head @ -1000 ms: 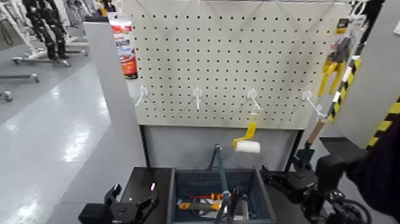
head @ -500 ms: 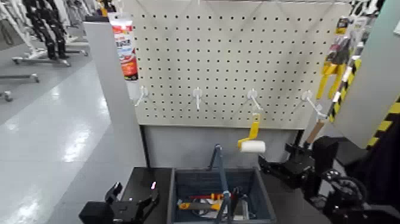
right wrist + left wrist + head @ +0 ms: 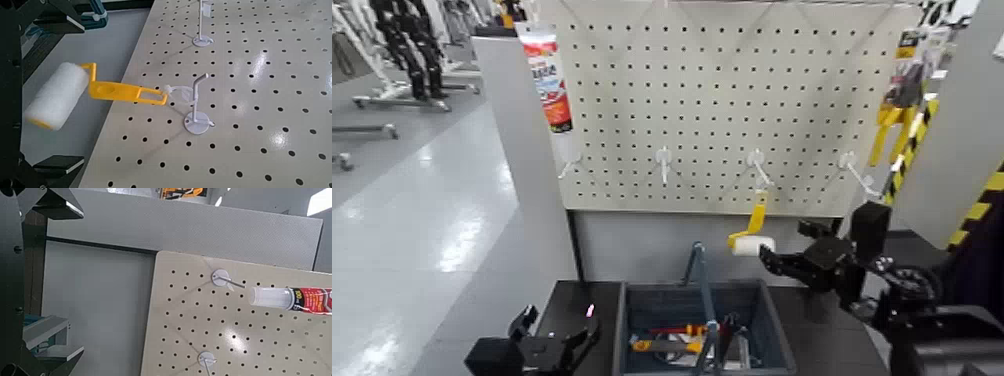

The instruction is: Put the yellow roller into the crate.

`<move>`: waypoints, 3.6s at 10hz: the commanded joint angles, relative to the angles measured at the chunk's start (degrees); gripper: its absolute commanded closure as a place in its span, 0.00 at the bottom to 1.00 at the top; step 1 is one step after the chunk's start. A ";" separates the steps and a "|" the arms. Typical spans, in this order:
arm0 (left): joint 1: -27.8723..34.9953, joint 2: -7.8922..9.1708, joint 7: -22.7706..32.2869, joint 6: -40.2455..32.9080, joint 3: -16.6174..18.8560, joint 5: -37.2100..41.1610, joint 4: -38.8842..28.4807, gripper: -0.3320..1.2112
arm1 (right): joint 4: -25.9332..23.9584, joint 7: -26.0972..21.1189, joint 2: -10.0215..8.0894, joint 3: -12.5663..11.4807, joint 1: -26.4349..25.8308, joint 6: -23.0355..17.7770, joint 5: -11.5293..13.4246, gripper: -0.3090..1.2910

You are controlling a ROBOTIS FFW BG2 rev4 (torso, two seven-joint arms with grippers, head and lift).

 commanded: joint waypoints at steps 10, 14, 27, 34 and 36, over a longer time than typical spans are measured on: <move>-0.49 -0.46 -0.15 0.00 -0.15 -0.01 0.40 0.28 | 17.21 7.18 -3.57 7.88 -12.51 -6.51 -8.45 0.63; -0.49 -0.46 -0.24 -0.18 0.02 -0.01 0.40 0.28 | 15.62 5.33 -3.48 8.85 -12.51 -5.99 -7.75 0.99; -0.49 -0.11 -0.50 0.17 -0.15 -0.01 0.31 0.29 | -1.95 5.86 -0.76 1.82 -0.82 -2.03 -8.98 0.99; -0.49 -0.11 -0.59 0.26 -0.15 0.08 0.31 0.29 | -10.30 4.72 2.14 -3.89 8.94 2.10 -14.25 0.99; -0.49 -0.11 -0.59 0.17 -0.24 0.08 0.31 0.29 | -6.88 4.98 2.58 -2.93 8.94 2.19 -16.80 0.99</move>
